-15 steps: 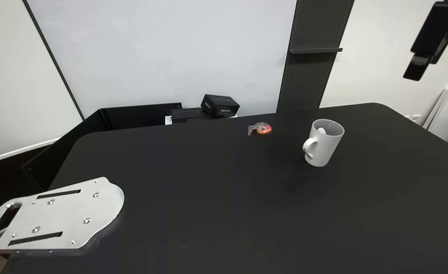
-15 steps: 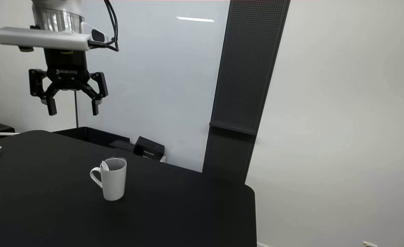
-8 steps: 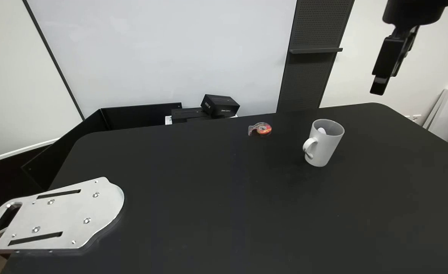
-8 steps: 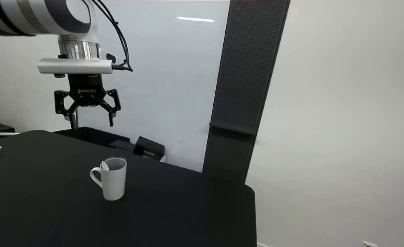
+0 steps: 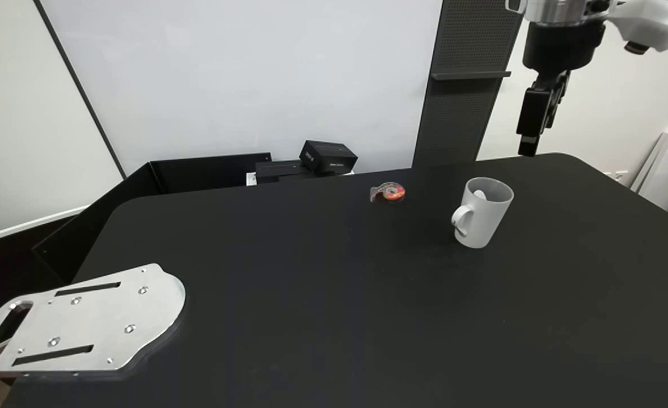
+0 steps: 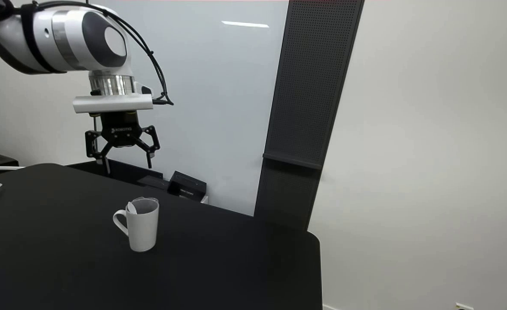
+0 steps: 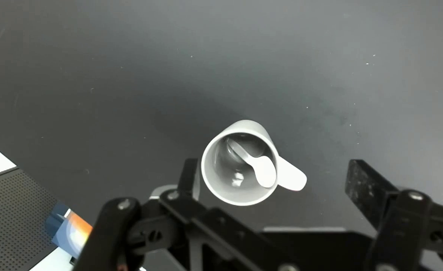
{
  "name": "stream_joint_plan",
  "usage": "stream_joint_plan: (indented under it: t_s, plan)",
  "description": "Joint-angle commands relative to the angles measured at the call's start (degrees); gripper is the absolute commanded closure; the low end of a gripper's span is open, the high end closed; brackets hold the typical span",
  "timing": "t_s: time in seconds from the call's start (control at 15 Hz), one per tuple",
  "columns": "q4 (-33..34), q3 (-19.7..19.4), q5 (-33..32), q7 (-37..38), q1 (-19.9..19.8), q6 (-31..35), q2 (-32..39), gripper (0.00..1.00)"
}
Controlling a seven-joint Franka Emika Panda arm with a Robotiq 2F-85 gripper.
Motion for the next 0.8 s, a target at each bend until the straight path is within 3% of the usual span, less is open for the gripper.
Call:
stream_joint_plan:
  t_s: [0.0, 0.4, 0.47, 0.53, 0.73]
  plan:
    - [3.75, -0.20, -1.29, 4.09, 1.22, -2.68, 2.69, 0.00]
    - [3.43, -0.48, -0.86, 9.41, 2.30, -3.83, 3.15, 0.00]
    - [3.88, -0.18, 0.67, 9.24, 1.97, -6.24, 3.28, 0.00]
    - [1.75, 0.22, 0.14, 6.77, 1.47, -3.11, 2.19, 0.00]
    - [1.77, 0.19, 0.22, 7.58, 1.50, -4.65, 2.20, 0.00]
